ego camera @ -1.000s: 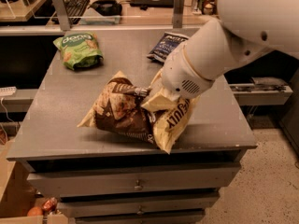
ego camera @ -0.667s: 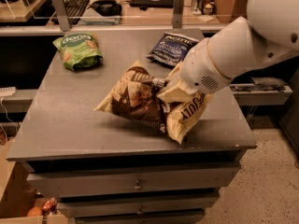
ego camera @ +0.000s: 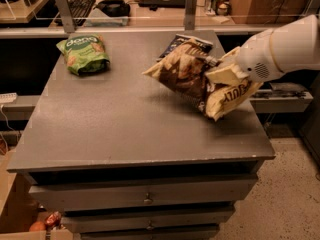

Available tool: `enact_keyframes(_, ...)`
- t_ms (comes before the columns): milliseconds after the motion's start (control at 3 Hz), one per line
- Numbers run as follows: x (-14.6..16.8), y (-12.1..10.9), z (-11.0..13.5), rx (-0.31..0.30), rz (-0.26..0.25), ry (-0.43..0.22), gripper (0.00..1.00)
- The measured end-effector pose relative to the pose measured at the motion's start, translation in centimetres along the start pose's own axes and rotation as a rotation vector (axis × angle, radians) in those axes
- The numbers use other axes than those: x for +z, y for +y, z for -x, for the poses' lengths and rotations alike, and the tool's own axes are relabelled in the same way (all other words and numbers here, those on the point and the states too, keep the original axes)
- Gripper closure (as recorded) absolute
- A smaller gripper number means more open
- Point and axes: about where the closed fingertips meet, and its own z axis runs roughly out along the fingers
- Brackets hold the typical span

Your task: Move brown chip bag near blue chip bag

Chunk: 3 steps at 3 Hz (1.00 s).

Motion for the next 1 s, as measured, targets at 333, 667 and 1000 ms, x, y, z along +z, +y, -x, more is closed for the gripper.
enact_keyframes(333,-1.2,-5.9,-1.0,0.086,-0.124,-0.041,1.00)
enact_keyframes(667,-2.2,-11.4,-1.9,0.153,-0.221,-0.035,1.00)
enact_keyframes(1000,-2.5,-15.9,-3.3,0.220,-0.304,-0.010,1.00)
